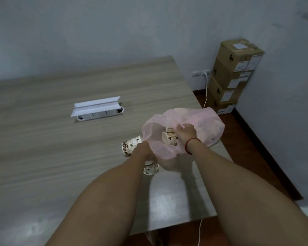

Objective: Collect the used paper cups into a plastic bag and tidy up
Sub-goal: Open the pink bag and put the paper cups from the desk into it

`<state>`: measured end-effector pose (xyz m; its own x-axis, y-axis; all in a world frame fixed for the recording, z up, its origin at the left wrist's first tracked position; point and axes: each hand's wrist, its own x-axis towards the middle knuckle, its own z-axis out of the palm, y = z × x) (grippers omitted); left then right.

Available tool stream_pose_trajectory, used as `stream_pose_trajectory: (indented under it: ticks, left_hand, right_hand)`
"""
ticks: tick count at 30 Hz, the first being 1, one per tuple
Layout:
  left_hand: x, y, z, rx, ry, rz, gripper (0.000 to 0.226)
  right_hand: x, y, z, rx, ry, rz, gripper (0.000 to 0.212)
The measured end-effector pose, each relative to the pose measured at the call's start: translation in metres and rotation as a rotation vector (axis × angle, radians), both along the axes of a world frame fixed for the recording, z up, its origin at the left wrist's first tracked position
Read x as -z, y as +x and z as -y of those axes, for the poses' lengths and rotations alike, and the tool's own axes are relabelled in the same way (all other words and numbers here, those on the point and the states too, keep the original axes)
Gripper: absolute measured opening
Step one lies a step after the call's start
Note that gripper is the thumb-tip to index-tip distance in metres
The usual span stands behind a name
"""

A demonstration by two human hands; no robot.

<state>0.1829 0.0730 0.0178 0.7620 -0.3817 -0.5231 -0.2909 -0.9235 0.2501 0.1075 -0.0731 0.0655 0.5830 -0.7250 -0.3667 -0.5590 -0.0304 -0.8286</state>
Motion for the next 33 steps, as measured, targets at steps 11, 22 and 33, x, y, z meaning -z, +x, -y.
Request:
stream_pose_trajectory:
  ticks: [11, 22, 33]
  left_hand:
    - [-0.046, 0.02, 0.008, -0.571, -0.757, -0.071, 0.044]
    - [-0.015, -0.014, 0.046, -0.832, -1.085, -0.597, 0.058]
    - [-0.024, -0.005, 0.071, -1.07, -1.146, -0.38, 0.048]
  right_hand:
    - [-0.006, -0.004, -0.003, 0.011, -0.046, -0.007, 0.038]
    - [-0.032, 0.006, 0.001, 0.033, -0.029, 0.065, 0.038]
    - [-0.047, 0.007, -0.004, 0.019, 0.123, 0.168, 0.023]
